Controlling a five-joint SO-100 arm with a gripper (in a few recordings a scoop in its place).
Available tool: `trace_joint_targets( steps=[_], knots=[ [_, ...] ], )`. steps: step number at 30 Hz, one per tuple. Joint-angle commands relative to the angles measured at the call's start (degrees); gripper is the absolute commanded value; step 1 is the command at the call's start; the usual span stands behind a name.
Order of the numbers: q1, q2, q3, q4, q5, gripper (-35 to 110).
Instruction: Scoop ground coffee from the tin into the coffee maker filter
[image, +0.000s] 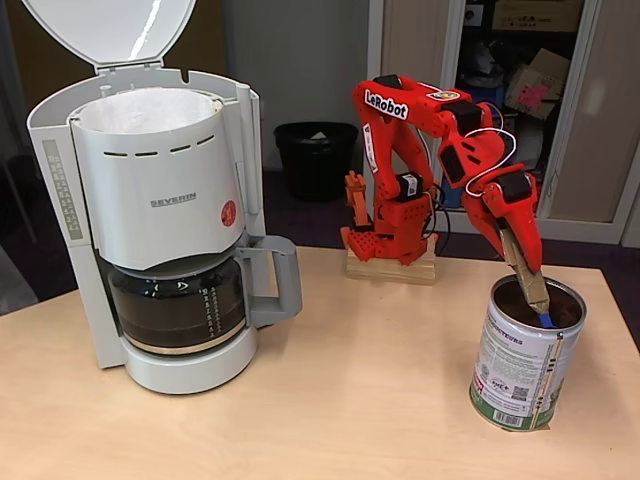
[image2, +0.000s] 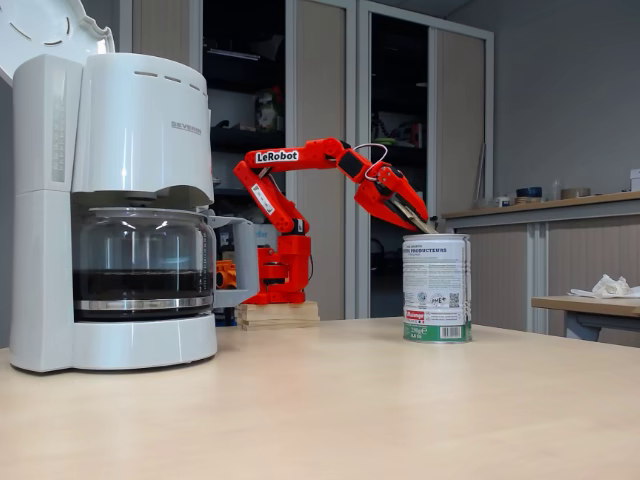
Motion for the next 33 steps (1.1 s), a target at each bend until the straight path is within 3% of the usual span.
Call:
trace_joint_targets(
  steps=[1, 16, 33],
  knots=[
    [0.0, 2.9, 2.0, -0.7, 1.2, 0],
    [0.1, 9.0, 8.0, -1.1, 2.8, 1],
    [0.6, 3.8, 4.7, -3.2, 3.3, 0]
  ],
)
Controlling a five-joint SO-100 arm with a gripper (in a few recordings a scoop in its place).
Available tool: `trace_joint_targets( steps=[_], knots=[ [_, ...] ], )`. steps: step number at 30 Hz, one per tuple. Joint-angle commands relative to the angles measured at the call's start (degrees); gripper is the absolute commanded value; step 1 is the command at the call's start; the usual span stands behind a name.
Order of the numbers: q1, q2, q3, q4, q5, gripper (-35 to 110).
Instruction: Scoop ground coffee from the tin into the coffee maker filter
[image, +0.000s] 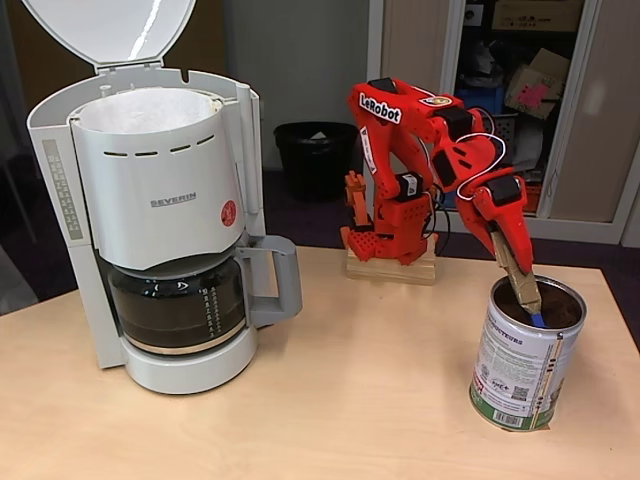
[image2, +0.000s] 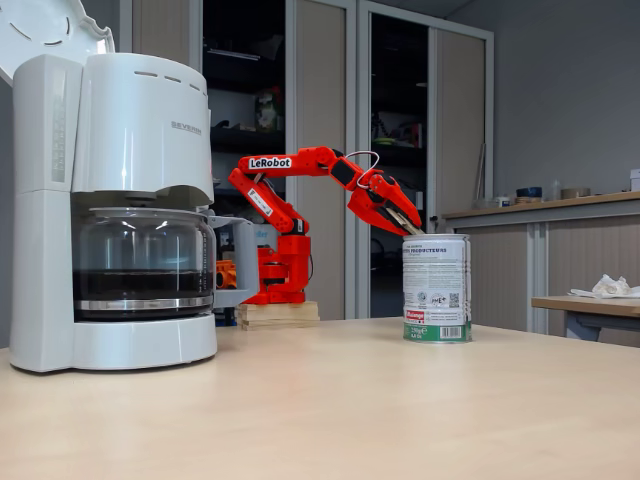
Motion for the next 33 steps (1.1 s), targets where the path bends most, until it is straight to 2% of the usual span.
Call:
trace_joint_targets(
  steps=[1, 13, 23, 33],
  knots=[
    [-0.2, -1.5, -1.9, -0.6, 1.1, 0],
    [0.1, -3.2, -2.9, -1.1, 2.2, 0],
    [-1.0, -1.2, -0.3, -0.6, 5.1, 11],
    [-1.2, -1.1, 0.5, -0.2, 7.8, 14]
  ],
)
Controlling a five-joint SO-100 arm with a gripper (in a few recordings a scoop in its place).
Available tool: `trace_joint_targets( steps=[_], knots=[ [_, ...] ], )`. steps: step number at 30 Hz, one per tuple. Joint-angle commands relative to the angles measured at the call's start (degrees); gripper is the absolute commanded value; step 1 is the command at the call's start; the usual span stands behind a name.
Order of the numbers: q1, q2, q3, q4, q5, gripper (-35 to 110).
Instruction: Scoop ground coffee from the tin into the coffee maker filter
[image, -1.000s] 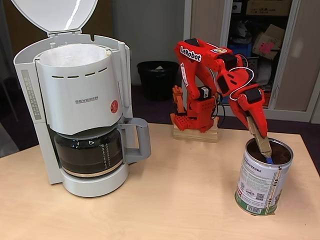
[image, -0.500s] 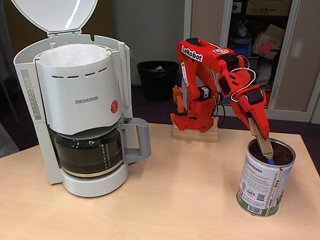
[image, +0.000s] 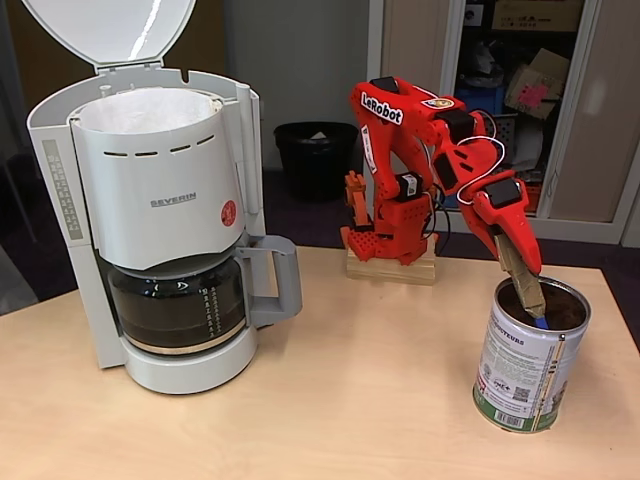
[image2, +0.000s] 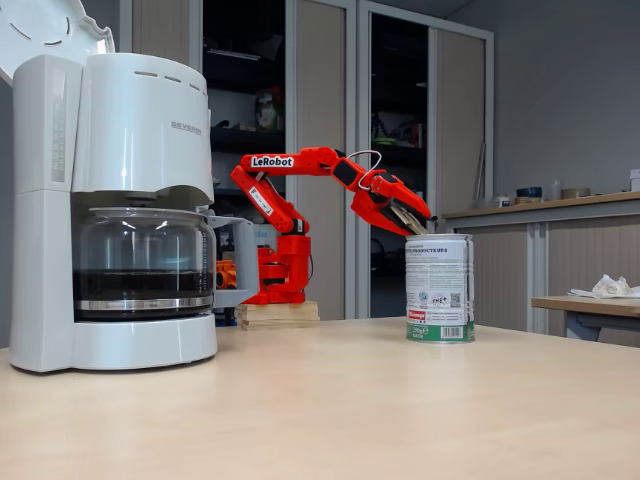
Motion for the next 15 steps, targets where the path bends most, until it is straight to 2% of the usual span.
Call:
trace_joint_targets(
  steps=[1, 15],
  knots=[
    [-1.1, 0.4, 0.4, 1.6, 1.6, 14],
    [-1.1, 0.7, -3.6, 6.6, 2.0, 13]
  ],
)
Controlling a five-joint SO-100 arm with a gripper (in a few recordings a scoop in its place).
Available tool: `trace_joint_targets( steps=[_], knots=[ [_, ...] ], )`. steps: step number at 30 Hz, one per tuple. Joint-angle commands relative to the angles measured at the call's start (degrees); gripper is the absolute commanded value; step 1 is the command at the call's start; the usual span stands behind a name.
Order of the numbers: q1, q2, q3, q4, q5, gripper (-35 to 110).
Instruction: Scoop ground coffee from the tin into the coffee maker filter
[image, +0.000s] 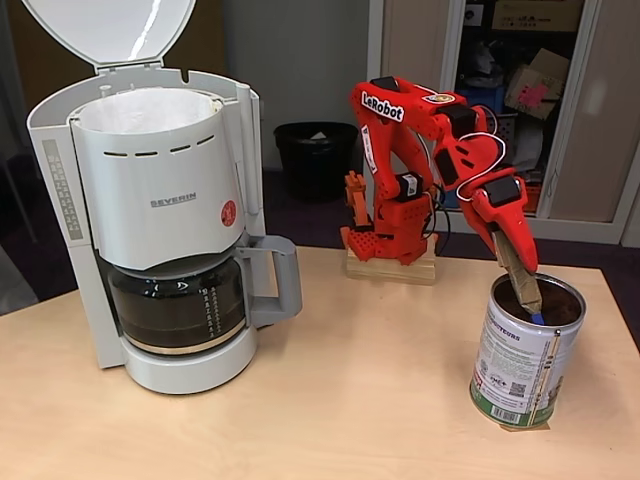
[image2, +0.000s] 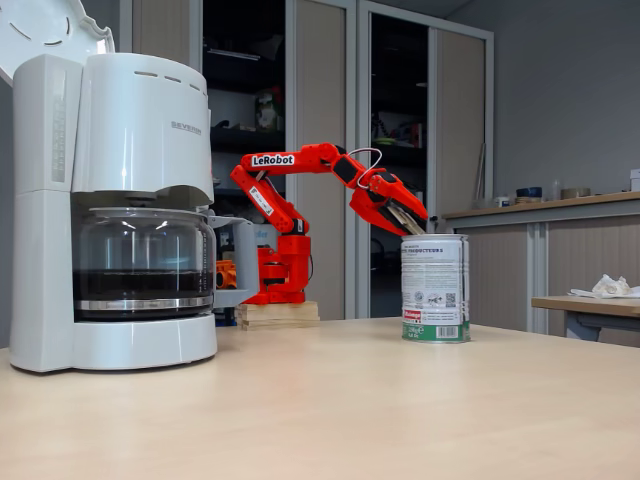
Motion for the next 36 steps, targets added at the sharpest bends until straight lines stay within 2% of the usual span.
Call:
trace_joint_targets(
  steps=[1, 23, 36],
  knots=[
    [-0.5, 1.1, -1.0, 0.9, 0.4, 13],
    [0.7, -4.3, -10.5, 5.5, 0.1, 12],
    [0.6, -2.8, -8.9, 7.2, 1.1, 12]
  ],
)
